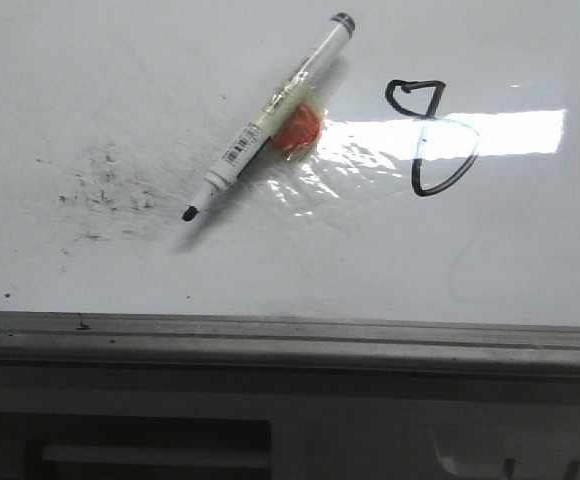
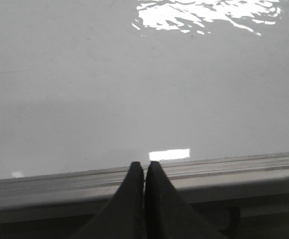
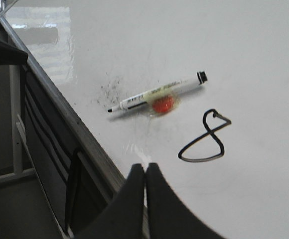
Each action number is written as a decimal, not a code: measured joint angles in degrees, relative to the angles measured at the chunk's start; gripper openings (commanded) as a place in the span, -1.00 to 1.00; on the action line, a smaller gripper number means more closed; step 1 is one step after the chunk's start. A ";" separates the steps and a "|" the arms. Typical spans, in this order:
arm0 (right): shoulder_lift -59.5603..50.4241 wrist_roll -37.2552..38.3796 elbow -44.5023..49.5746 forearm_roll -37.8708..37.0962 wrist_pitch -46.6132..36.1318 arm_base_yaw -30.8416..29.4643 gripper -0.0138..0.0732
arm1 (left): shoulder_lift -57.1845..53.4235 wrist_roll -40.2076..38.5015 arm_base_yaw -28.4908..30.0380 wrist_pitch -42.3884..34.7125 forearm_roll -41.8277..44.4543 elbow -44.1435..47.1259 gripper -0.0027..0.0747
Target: Write number 8 on whiteboard
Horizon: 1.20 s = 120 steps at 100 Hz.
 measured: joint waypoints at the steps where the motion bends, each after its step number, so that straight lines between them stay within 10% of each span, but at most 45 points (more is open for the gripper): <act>1: -0.10 0.00 0.20 0.00 0.00 -0.11 -0.78 | 0.00 0.00 0.00 0.00 0.00 0.00 -0.98; 41: -3.34 11.74 15.89 -7.82 -14.17 -19.52 -0.78 | 0.00 0.00 0.00 0.00 0.00 0.00 -0.98; 72: -11.49 20.30 16.20 -10.20 1.92 -27.73 -0.78 | 0.00 0.00 0.00 0.00 0.00 0.00 -0.98; 120: -11.49 20.50 16.20 -15.02 2.51 -32.58 -0.78 | 0.00 0.00 0.00 0.00 0.00 0.00 -0.98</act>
